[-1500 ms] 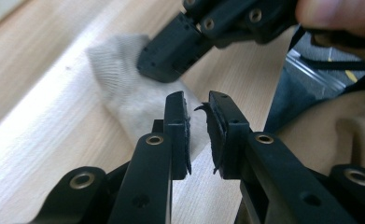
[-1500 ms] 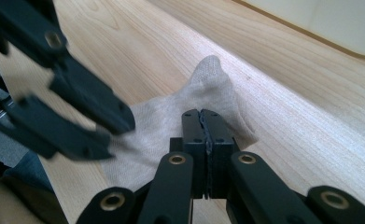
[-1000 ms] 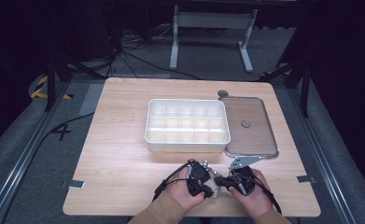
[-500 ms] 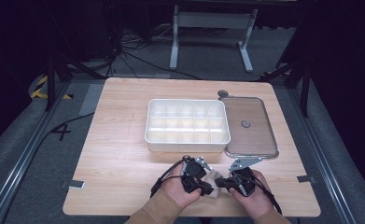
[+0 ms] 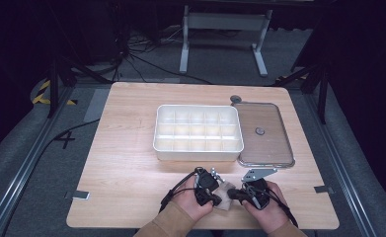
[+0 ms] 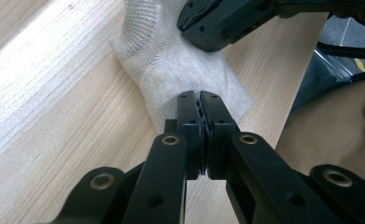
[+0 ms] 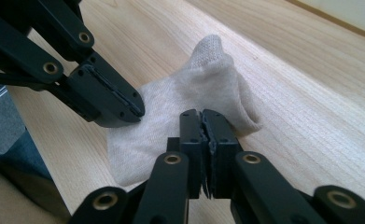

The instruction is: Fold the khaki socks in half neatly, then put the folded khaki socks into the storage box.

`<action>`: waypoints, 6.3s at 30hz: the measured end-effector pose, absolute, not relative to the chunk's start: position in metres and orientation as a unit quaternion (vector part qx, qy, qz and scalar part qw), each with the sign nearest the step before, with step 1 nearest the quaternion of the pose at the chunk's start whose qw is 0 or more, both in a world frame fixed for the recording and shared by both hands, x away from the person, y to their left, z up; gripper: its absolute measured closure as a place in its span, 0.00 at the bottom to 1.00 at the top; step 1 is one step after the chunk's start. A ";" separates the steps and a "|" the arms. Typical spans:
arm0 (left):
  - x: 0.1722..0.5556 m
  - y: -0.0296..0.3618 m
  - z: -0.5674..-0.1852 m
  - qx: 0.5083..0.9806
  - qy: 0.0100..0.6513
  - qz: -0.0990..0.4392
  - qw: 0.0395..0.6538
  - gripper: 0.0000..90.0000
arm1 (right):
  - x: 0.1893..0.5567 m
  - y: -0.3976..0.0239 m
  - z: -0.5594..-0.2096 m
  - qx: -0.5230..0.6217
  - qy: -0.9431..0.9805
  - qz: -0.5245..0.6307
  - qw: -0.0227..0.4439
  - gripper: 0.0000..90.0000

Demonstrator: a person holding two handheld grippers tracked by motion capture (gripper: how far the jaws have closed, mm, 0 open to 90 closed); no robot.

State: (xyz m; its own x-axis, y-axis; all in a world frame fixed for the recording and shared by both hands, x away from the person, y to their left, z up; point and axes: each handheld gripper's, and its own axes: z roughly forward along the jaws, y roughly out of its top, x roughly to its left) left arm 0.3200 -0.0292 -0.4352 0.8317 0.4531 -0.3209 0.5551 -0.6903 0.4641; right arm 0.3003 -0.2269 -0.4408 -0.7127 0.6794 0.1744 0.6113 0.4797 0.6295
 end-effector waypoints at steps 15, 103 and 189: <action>0.319 -0.030 -0.436 0.912 0.294 -0.085 0.273 1.00 | 0.304 -0.236 -0.437 0.427 0.822 0.375 0.039 0.69; 0.342 0.032 -0.404 0.877 0.339 -0.052 0.338 0.87 | 0.313 -0.259 -0.416 0.416 0.808 0.418 0.009 0.87; 0.330 0.125 -0.397 0.826 0.439 -0.007 0.353 0.79 | 0.451 -0.227 -0.309 0.263 0.928 0.233 0.121 0.86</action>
State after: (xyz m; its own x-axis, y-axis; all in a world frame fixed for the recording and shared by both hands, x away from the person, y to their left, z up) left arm 0.3300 0.1245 -0.3969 0.6141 0.7212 -0.3207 0.7305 -0.3655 0.5768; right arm 0.4508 -0.2273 -0.3091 -0.8327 0.5443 -0.1020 0.4316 0.7533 0.4962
